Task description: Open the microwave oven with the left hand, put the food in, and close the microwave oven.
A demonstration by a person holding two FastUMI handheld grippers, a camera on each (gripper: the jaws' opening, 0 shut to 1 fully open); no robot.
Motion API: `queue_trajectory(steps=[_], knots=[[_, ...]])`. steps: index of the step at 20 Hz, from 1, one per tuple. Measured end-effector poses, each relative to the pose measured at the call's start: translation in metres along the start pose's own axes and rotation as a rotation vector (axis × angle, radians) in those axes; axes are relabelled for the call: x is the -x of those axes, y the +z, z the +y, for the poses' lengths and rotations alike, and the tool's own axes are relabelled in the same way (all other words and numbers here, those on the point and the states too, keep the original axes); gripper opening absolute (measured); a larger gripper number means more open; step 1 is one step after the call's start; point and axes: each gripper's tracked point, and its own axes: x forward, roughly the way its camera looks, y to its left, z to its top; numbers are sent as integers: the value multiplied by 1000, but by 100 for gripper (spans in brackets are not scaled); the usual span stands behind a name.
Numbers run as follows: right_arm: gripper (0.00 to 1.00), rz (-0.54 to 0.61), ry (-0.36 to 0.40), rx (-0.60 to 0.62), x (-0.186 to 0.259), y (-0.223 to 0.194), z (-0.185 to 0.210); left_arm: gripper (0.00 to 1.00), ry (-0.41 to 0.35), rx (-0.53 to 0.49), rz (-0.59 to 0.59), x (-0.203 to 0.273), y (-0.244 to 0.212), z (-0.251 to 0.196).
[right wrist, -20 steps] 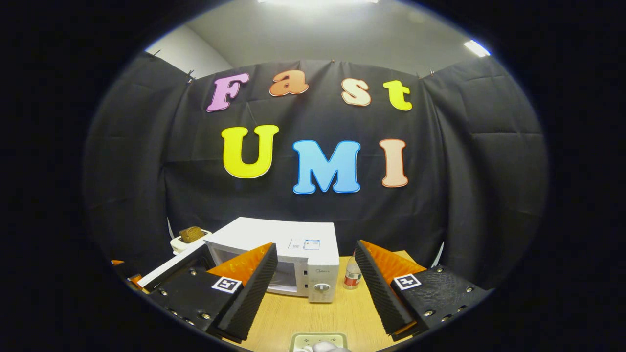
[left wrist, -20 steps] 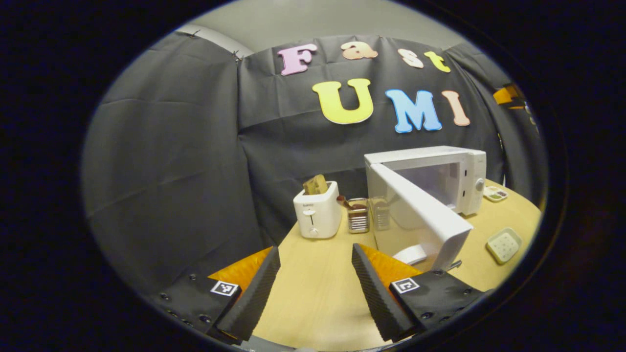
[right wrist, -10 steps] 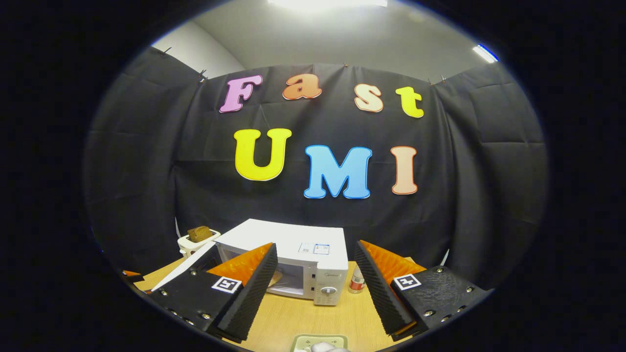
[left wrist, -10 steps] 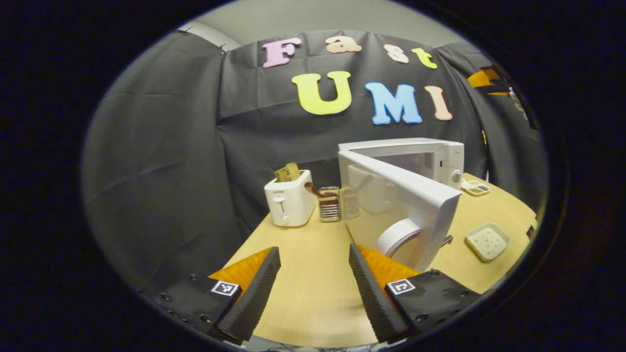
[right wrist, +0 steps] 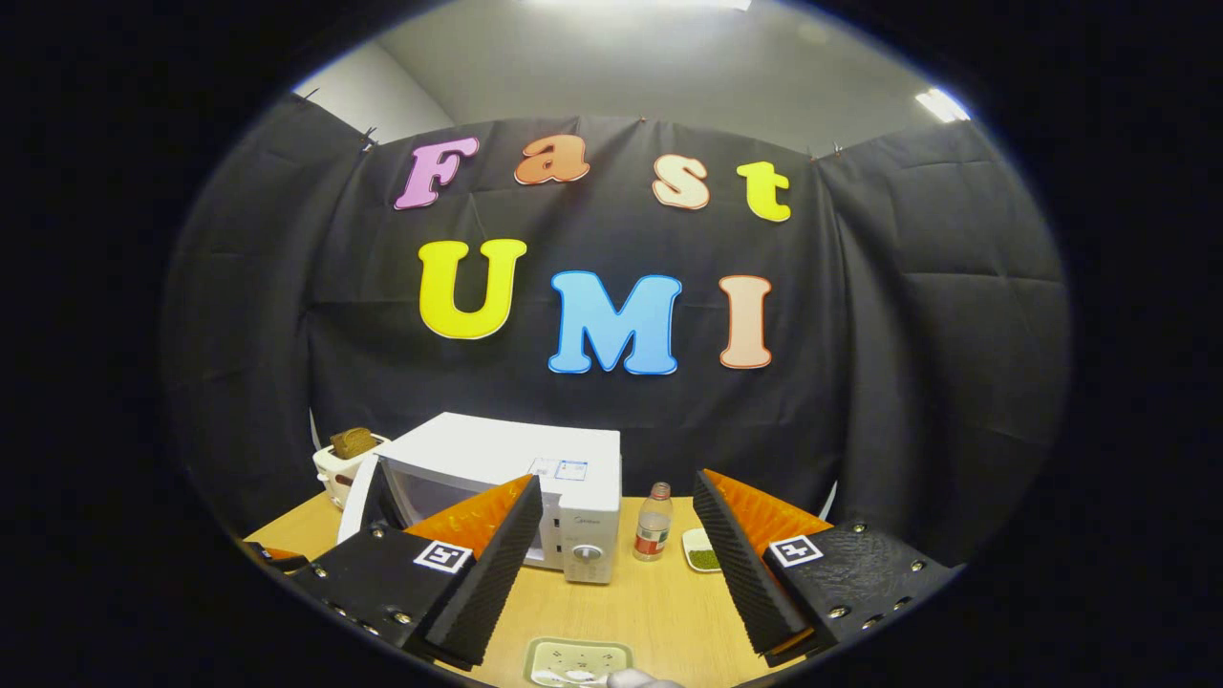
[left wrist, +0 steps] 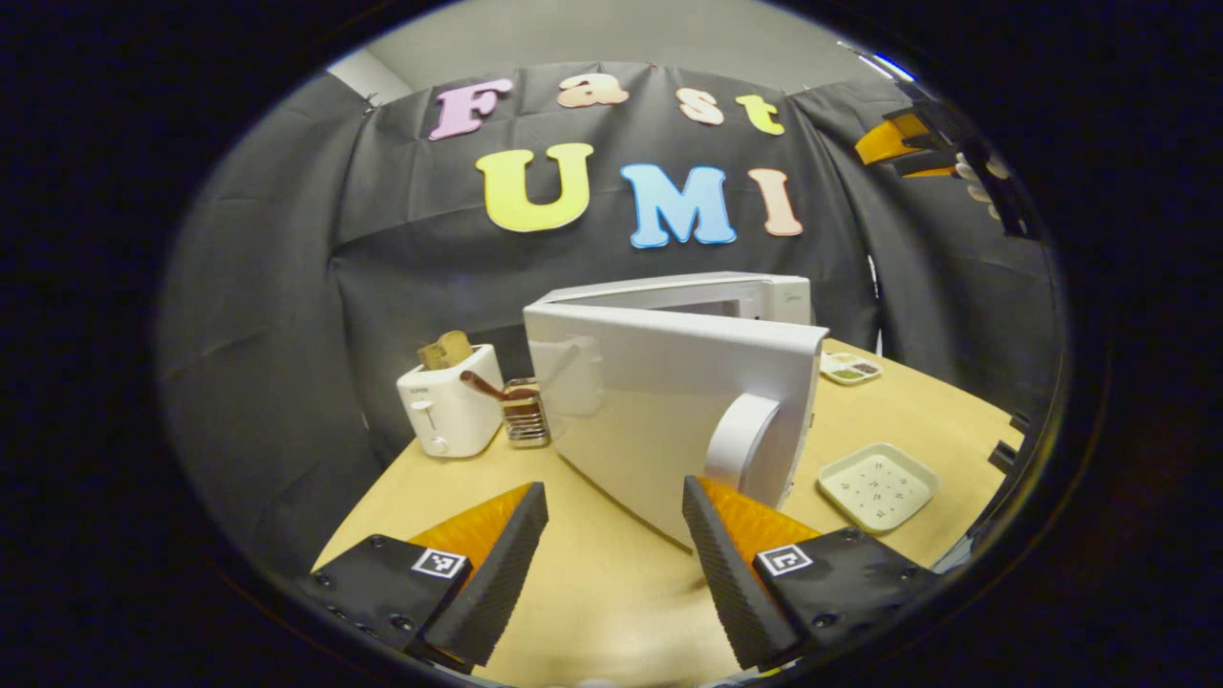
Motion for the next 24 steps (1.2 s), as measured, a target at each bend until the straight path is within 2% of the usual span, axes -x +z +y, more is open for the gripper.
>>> queue_trajectory(steps=[6, 13, 20, 24], knots=[[97, 29, -44, -35, 0, -10, -30, 95, -111, -18, -24, -31, 16, -60], [97, 46, -120, -44, 1, -14, -67, 95, -202, -26, -81, -102, 44, -106], [97, 65, -188, -40, 1, -19, -99, 95, -220, -39, -117, -166, 69, -138], [97, 77, -215, -60, -7, -22, -112, 100, -182, -65, -126, -201, 77, -143]])
